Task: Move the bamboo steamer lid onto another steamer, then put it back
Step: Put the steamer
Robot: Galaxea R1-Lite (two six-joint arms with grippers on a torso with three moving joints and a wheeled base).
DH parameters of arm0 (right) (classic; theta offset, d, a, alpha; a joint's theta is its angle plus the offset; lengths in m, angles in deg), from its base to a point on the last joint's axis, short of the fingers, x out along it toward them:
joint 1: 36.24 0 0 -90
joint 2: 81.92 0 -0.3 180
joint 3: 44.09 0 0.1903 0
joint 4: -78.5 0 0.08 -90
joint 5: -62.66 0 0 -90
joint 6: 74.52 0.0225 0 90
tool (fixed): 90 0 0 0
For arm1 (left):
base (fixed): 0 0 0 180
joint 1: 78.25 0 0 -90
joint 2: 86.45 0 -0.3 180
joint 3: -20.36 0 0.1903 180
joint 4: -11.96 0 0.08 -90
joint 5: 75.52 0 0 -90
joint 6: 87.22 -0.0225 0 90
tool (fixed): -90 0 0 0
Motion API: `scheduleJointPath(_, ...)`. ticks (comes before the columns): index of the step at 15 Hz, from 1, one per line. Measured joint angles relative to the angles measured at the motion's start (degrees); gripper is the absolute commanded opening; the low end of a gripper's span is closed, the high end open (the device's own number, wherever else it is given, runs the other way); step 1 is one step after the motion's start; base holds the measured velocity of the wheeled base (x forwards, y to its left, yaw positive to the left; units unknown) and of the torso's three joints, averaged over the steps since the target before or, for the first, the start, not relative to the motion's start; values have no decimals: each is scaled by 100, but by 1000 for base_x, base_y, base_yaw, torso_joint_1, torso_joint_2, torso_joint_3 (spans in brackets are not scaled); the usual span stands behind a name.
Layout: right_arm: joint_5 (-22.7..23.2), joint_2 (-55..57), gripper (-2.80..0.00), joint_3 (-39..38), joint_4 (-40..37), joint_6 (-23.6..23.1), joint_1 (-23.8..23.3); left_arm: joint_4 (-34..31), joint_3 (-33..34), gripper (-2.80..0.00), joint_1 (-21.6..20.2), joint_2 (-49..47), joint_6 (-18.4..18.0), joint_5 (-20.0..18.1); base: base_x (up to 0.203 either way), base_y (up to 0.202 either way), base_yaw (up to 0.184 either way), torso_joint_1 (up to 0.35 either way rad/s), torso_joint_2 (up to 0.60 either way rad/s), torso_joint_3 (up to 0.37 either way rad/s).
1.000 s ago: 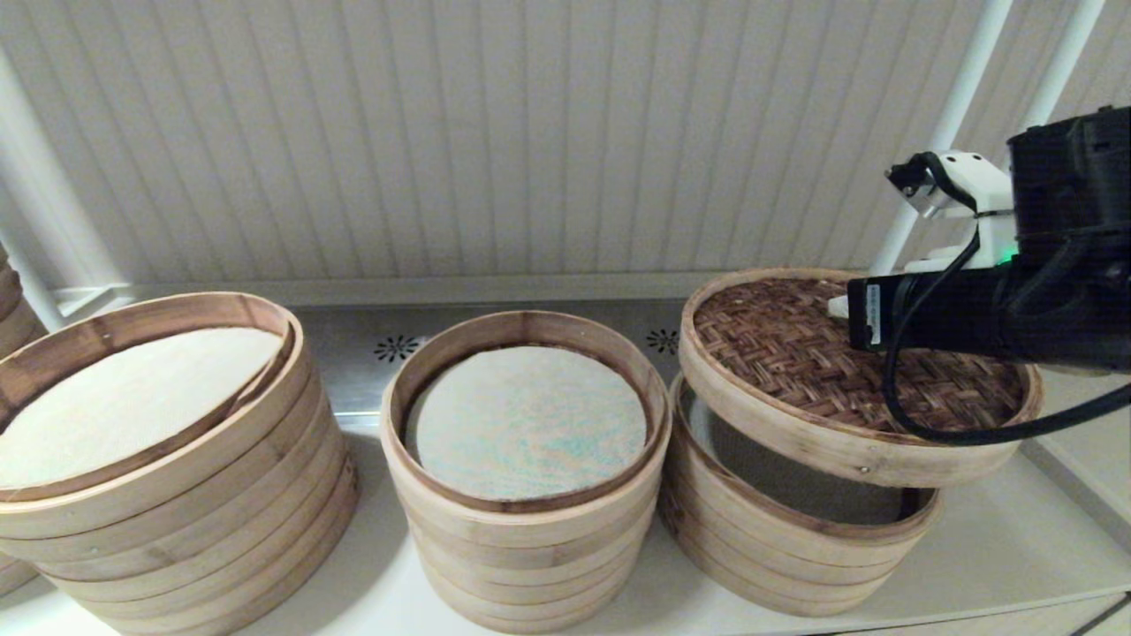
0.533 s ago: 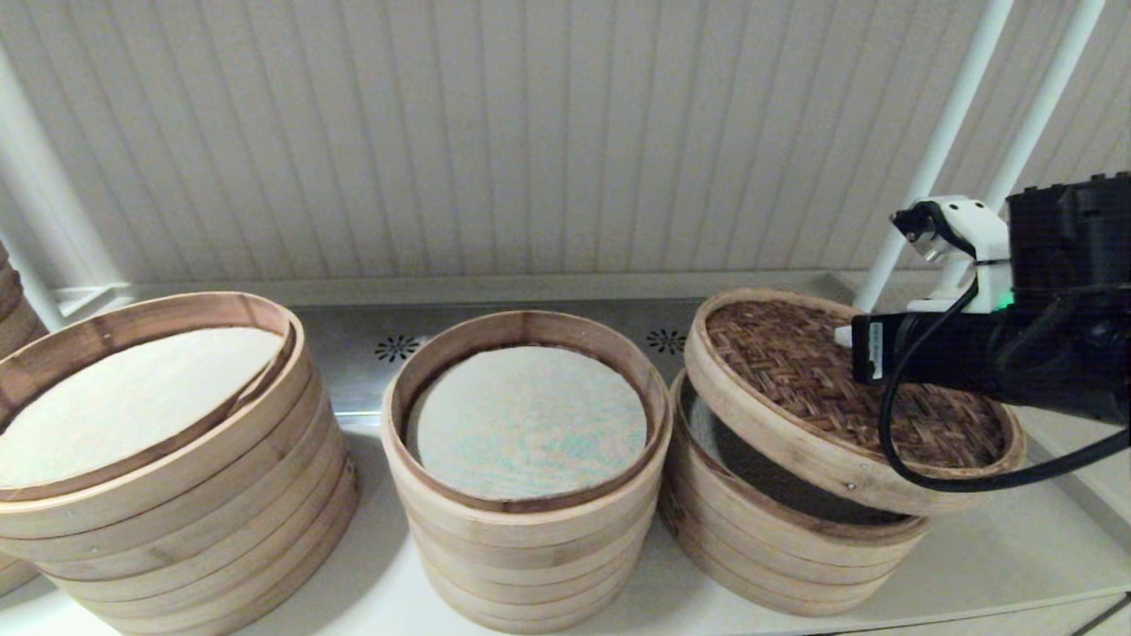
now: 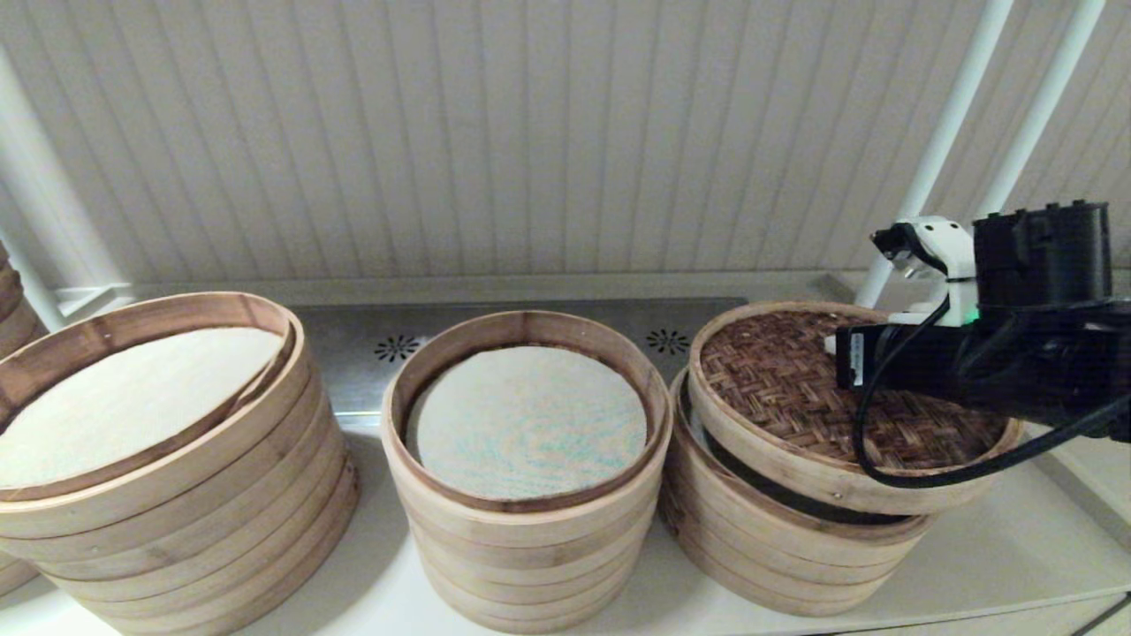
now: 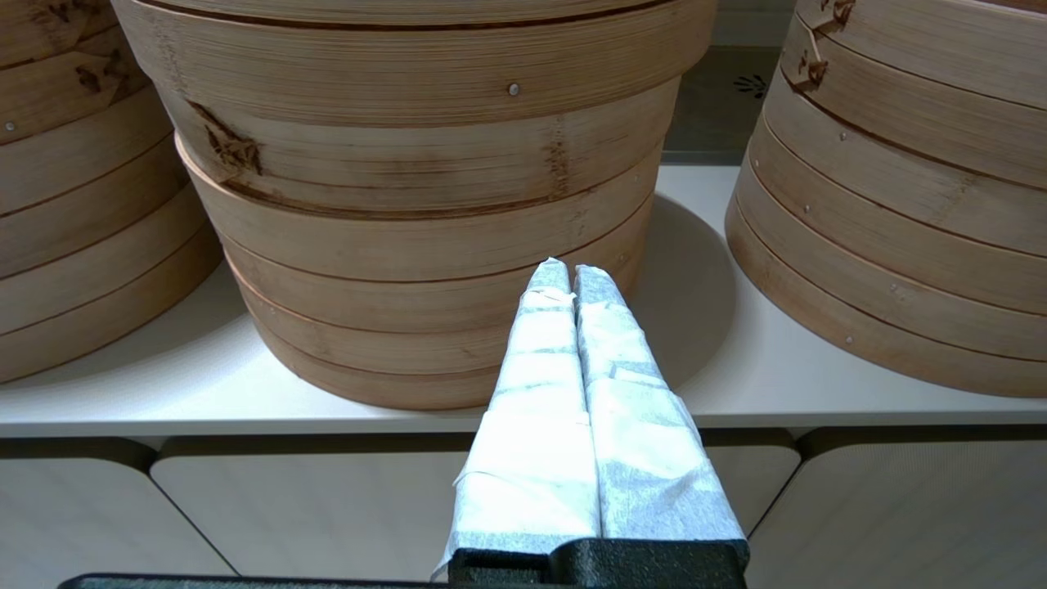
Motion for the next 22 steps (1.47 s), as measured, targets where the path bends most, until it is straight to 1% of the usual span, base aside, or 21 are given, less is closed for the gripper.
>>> scheduleJointPath(3, 4, 170, -280, -3, 54, 5, 6, 0, 0, -280, 0, 0, 2, -3, 0, 0, 0, 0, 0, 0)
scheduleJointPath(8, -7, 413, -280, -248, 867, -8, 22, 0, 0, -280, 0, 0, -2, -2, 0, 0, 0, 0, 0, 0)
scheduleJointPath(16, -11, 461, -280, -538, 914, -10, 44, -2, 0, -280, 0, 0, 0, 0, 0, 0, 0, 0, 0, 0)
scheduleJointPath(22, -11, 299, -280, -794, 923, 8, 76, 0, 0, -280, 0, 0, -2, -2, 0, 0, 0, 0, 0, 0)
